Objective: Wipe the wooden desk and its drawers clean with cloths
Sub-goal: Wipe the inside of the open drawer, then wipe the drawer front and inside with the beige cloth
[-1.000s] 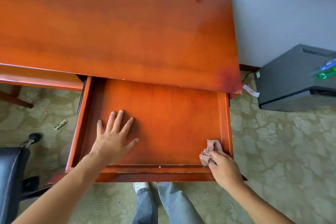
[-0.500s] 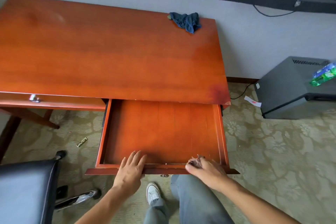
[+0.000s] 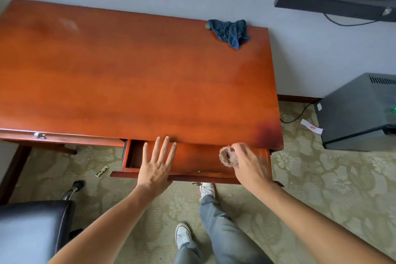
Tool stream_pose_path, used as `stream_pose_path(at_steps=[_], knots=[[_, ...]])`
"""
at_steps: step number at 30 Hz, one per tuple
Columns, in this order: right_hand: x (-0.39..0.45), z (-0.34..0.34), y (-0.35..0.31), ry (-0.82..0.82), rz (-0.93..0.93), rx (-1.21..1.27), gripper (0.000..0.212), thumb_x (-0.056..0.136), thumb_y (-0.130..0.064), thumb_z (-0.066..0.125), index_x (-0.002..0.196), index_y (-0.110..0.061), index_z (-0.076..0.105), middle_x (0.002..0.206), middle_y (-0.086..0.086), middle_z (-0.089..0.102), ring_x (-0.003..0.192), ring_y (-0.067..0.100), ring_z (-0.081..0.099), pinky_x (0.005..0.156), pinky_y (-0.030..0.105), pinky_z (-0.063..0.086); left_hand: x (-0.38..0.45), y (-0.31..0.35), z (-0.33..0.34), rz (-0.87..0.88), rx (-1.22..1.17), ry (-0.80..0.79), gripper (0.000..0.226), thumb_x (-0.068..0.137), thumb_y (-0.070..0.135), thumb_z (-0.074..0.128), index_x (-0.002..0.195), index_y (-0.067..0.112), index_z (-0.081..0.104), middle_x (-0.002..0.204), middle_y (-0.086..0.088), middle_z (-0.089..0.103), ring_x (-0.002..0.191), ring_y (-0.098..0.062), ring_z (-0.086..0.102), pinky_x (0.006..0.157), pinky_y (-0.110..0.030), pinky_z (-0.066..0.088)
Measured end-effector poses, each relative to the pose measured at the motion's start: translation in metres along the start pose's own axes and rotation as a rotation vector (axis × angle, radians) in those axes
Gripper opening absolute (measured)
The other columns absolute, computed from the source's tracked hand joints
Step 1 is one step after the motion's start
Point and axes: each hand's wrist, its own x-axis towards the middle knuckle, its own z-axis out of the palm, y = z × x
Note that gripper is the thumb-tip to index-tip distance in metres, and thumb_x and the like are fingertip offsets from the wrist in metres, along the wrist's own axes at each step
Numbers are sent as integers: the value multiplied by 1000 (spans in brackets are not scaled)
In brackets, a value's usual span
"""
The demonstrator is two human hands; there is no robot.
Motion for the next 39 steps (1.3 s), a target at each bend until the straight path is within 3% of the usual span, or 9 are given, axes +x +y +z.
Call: stream_pose_path(at_steps=[5,11,17,23,29,31,33,36,39], knots=[[55,-14,15,-88,34,-186,66,84,-28,68,145,-31,42,147,6,37,81,17,67,68,30,52,53,-17,-19,-75,-54,24,138,81,80,62,153,20,-40,159,-24,-43,148,-52,-34,117,-77,-8],[91,21,21,-374,-93,-492,144,73,-62,81,155,-17,-28,157,35,-30,66,23,67,59,31,55,77,-30,-17,-93,-130,17,123,88,77,54,153,27,-38,166,-27,-25,152,-57,-12,116,-77,12],[93,39,34,-292,-139,-563,95,98,-24,54,158,-9,-17,157,42,-16,39,16,40,41,26,41,76,-34,-15,-46,-110,32,117,90,73,55,158,27,-29,167,-28,-21,152,-59,-7,117,-77,15],[101,20,36,-298,-211,-576,86,98,-18,51,162,-16,-6,163,36,1,70,19,69,52,29,43,83,-36,-26,-74,-182,25,90,72,34,93,151,17,53,150,-38,45,128,-68,46,89,-79,47],[100,13,23,-307,-125,-542,85,93,-25,54,162,-16,4,164,34,6,74,20,72,52,28,45,75,-22,-32,-164,-275,43,86,99,34,63,166,32,9,171,-24,0,155,-55,1,121,-71,13],[103,4,9,-293,-55,-471,75,90,-39,55,154,-22,20,163,23,20,78,21,73,57,29,49,71,-23,-34,-195,-428,97,79,93,25,69,162,30,29,172,-19,10,157,-49,4,123,-68,8],[109,-4,-11,-261,-55,-416,53,88,-38,54,137,-30,34,142,7,44,79,21,72,63,31,51,60,-33,-30,-178,-661,220,51,87,15,76,137,19,63,160,-14,43,152,-40,31,123,-63,27],[127,-7,-51,-369,-120,-407,26,83,-16,47,105,-27,52,92,-3,66,74,22,68,71,34,56,23,-65,-12,-286,-881,417,5,94,16,73,97,16,77,106,1,76,106,-24,69,85,-40,58],[133,-6,-75,-572,-36,-500,27,79,-3,41,83,-16,64,58,-1,68,57,18,66,61,30,58,-25,-100,16,-476,-1000,283,20,105,34,57,95,25,71,79,14,72,81,-17,69,69,-36,54]])
